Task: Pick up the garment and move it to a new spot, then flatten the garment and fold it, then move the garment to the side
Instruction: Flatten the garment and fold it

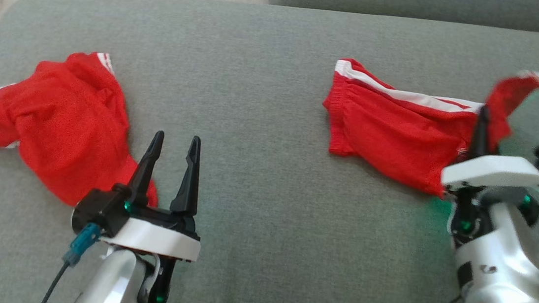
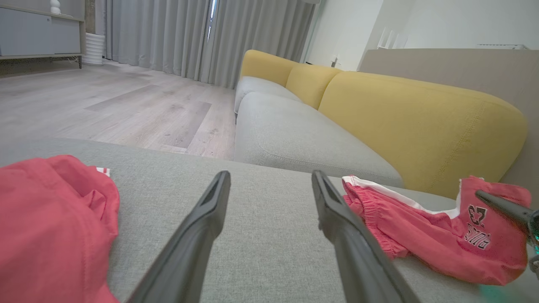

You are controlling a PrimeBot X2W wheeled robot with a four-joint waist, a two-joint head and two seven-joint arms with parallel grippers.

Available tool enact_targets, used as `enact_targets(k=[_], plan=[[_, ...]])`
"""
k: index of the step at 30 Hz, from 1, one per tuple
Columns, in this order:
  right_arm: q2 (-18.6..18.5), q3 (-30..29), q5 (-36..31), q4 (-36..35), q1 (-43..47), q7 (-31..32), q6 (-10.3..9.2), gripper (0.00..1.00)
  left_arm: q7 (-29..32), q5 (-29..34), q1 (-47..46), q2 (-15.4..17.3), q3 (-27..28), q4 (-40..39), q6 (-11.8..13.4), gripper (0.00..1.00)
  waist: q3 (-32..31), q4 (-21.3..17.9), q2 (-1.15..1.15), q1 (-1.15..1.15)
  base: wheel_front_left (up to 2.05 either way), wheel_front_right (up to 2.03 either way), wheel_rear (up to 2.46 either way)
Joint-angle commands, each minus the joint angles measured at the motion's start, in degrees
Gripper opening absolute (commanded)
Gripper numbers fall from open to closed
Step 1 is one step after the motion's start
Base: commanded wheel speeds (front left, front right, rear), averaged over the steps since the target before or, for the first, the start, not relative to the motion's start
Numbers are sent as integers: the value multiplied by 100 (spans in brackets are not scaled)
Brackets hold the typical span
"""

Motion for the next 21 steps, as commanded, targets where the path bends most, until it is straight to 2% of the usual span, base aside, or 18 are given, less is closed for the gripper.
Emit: enact_targets(k=[1,10,21], plan=[[56,281,72,-221,-302,-62,21,0,-46,-23,-37,42,128,-137,28,100,-18,50,0,0,0,0,0],[56,1595,447,-521,-289,-62,21,0,-46,-58,-30,42,40,-79,45,100,-60,413,0,0,0,0,0],[57,2217,557,-429,-232,-62,21,0,-46,-46,6,42,5,-46,55,100,-61,746,0,0,0,0,0]])
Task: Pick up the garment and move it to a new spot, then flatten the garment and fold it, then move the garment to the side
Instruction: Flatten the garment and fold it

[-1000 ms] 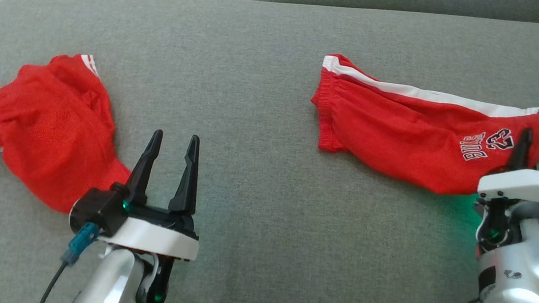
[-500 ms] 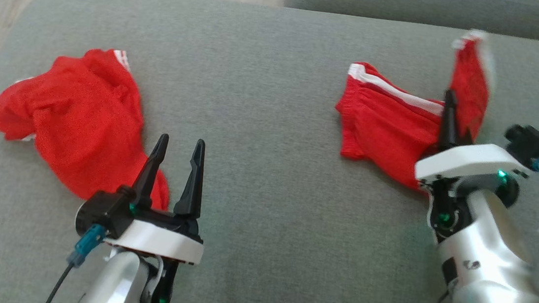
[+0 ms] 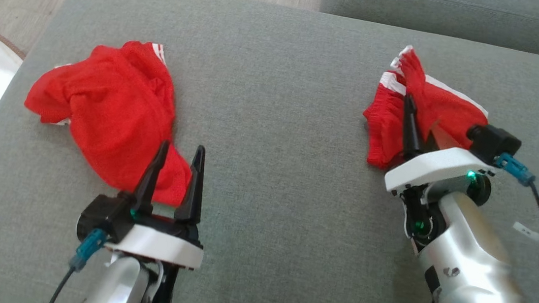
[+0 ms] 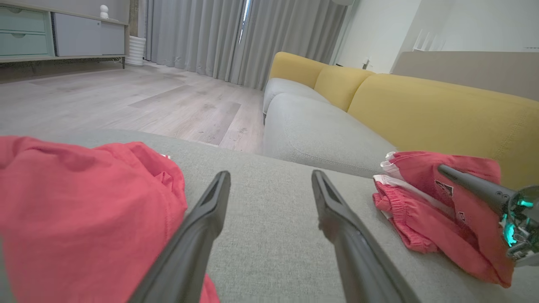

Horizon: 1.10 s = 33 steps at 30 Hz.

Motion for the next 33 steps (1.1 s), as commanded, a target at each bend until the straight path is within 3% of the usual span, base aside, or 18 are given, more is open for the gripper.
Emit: enact_targets(k=[1,4,5,6,11,17,23,28,33], plan=[[65,172,-55,-110,-129,-62,21,0,-46,5,-23,42,132,-164,20,100,5,35,0,0,0,0,0],[65,392,-175,101,-148,-62,21,0,-46,-4,-15,42,120,-176,32,100,20,70,0,0,0,0,0],[65,455,-246,182,-169,-62,21,57,-46,-8,-13,42,117,-176,36,100,21,72,0,0,0,0,0],[65,545,-270,295,-172,-60,21,100,-46,-12,-12,42,112,-175,39,100,18,75,0,0,0,0,0],[65,1328,-337,686,-253,93,21,100,-46,-39,-3,42,126,-157,56,100,-19,24,0,0,0,0,0],[65,2123,-124,674,-195,503,21,100,-46,-53,20,42,205,-158,82,100,-104,-175,0,0,0,0,0],[13,2310,163,469,-249,318,21,100,-46,-10,4,42,339,-250,67,100,-212,-559,0,0,0,0,0],[-327,1758,-217,216,-317,-46,21,100,-46,22,-64,42,455,-437,30,100,-263,-960,0,0,0,0,0],[-470,-17,-1655,-1027,277,-60,21,100,-46,64,-120,42,543,-615,-22,100,-273,-1356,0,0,0,0,0]])
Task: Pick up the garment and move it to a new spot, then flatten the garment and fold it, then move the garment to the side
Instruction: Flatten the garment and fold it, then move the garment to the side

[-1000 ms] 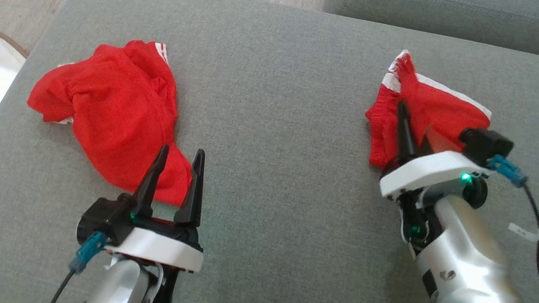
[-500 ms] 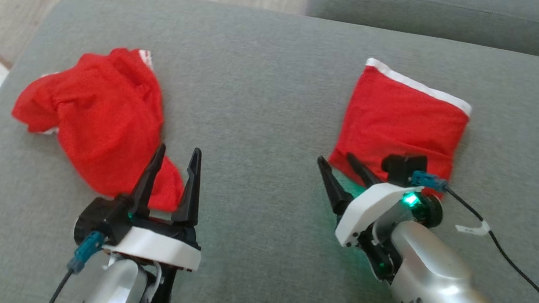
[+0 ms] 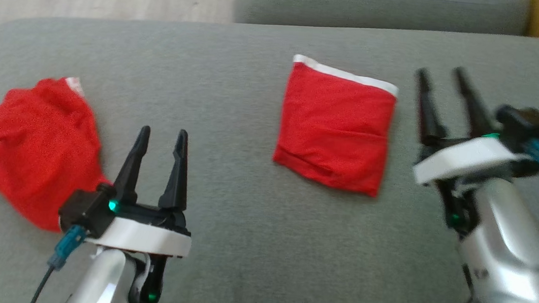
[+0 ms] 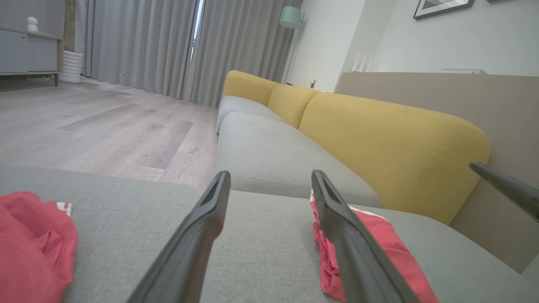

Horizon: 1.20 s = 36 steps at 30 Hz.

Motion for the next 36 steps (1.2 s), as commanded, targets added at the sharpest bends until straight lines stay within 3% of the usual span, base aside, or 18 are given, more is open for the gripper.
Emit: enact_targets(k=[1,5,9,16,30,31,36], plan=[[176,-407,-565,-595,475,-61,21,100,-46,61,-210,41,239,-245,-24,100,-21,-269,0,0,0,0,0],[510,-1407,-1495,-1587,1379,-62,21,100,-46,82,-183,41,258,-306,-74,100,-36,-478,0,0,0,0,0],[631,-1842,-1825,-2221,2039,-62,21,100,-46,81,-115,41,287,-344,-111,100,-28,-607,0,0,0,0,0],[639,-1797,-1538,-2568,2445,-63,21,100,-46,157,60,41,304,-343,-155,100,11,-676,0,0,0,0,0],[640,-1841,-1493,-2571,2394,-63,21,100,-46,157,39,41,202,-379,-183,100,179,-479,0,0,0,0,0],[640,-1821,-1539,-2569,2355,-63,21,0,-46,158,18,41,182,-381,-183,100,226,-440,0,0,0,0,0],[641,-1836,-1737,-2424,1972,-63,21,0,-46,147,-178,41,60,-413,-187,100,577,-141,0,0,0,0,0]])
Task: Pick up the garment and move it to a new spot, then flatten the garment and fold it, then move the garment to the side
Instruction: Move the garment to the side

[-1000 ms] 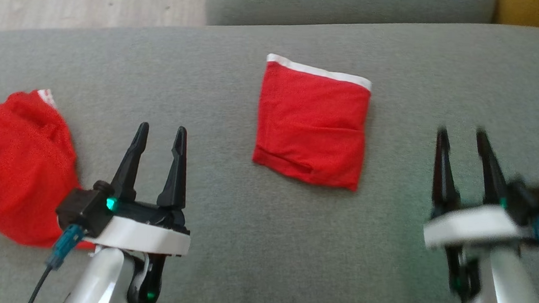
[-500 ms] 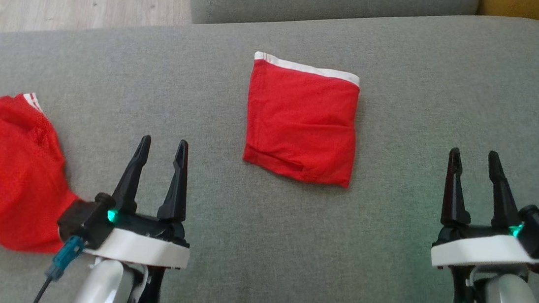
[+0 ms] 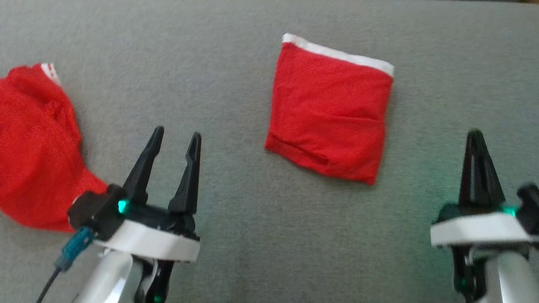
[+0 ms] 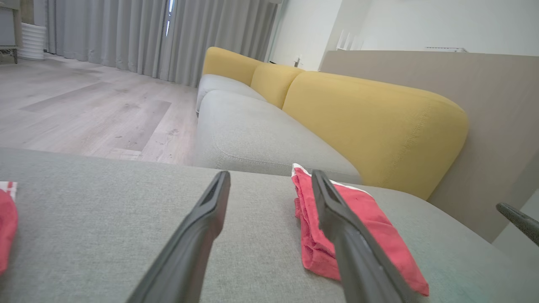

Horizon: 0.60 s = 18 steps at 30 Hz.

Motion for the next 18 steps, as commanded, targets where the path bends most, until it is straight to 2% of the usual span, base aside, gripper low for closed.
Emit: enact_targets(k=[1,9,15,18], plan=[[-3,167,-64,-96,-387,-61,21,0,-46,35,-320,39,141,-235,-29,100,225,223,0,0,0,0,0],[-3,387,-382,1386,-1783,223,21,0,-46,-109,-602,39,-134,-240,-31,100,682,869,0,0,0,0,0],[-50,72,-665,2938,-2568,617,21,0,-46,-223,-674,39,-280,-241,-18,100,775,1248,0,0,0,0,0],[-84,-12,-885,3420,-2817,508,21,0,-46,-248,-682,39,-304,-236,-11,100,751,1349,0,0,0,0,0]])
